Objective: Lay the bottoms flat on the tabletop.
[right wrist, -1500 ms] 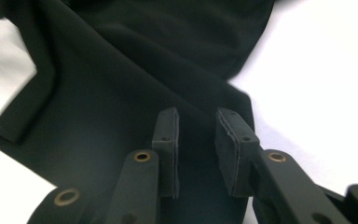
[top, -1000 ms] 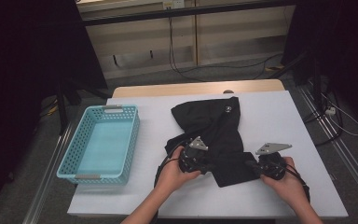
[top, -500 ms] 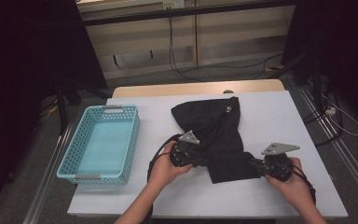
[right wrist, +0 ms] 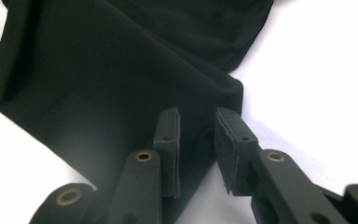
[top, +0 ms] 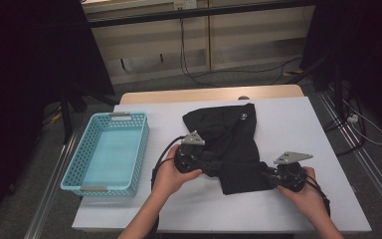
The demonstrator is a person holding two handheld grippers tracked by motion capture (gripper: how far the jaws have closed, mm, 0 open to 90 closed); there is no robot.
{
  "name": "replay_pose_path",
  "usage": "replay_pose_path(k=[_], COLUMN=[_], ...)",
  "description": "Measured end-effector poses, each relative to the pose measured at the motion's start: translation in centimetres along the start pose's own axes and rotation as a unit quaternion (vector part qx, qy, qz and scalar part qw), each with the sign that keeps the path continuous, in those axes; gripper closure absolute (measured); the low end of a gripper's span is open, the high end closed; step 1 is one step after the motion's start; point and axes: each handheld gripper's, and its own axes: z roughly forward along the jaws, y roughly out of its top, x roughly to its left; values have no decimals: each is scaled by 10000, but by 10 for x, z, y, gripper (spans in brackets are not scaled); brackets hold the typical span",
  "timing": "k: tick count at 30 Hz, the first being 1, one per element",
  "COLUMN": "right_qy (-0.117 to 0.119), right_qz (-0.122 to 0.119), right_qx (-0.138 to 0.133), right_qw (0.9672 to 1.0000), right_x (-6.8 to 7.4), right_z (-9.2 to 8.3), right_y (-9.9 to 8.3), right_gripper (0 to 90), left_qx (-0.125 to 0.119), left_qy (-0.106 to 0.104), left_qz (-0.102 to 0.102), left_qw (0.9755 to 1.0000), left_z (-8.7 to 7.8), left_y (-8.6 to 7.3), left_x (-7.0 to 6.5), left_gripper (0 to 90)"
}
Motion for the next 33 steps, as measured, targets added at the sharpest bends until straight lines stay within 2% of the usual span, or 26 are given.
replay_pose_path(k=[5, 8, 9, 10, 12, 15, 19, 22, 26, 30, 33], right_qy=[-14, 39, 77, 105, 136, 194, 252, 329, 363, 372, 388], right_qz=[-39, -38, -40, -42, -5, 19, -12, 42, 48, 33, 73], right_qx=[6, 11, 28, 28, 46, 72, 132, 128, 107, 110, 80], right_qw=[10000, 10000, 10000, 9999, 9999, 9998, 9996, 9994, 9993, 9992, 9992], right_x=[3, 4, 4, 4, 4, 3, 4, 3, 3, 3, 2], right_z=[2, 2, 1, 1, 0, -2, -6, -8, -13, -18, -23], right_y=[1, 1, 1, 1, 1, 0, -1, -3, -3, -3, -1], right_gripper=[738, 808, 847, 859, 879, 895, 900, 900, 900, 900, 900], left_qx=[364, 599, 570, 498, 589, 739, 806, 821, 896, 871, 731], left_qy=[-34, 19, 14, 35, 115, 26, 7, -35, -122, -272, -419], left_qz=[82, 108, 99, 41, 76, 16, 70, 20, -48, -115, -120], left_qw=[9993, 9981, 9983, 9987, 9982, 9973, 9967, 9966, 9959, 9958, 9964], left_z=[25, 39, 40, 40, 38, 37, 39, 39, 37, 33, 26], left_y=[-9, -17, -19, -19, -18, -20, -20, -21, -19, -18, -13], left_x=[-9, -12, -11, -10, -9, -8, -9, -10, -10, -12, -17], left_gripper=[488, 496, 509, 526, 600, 733, 798, 865, 891, 895, 895])
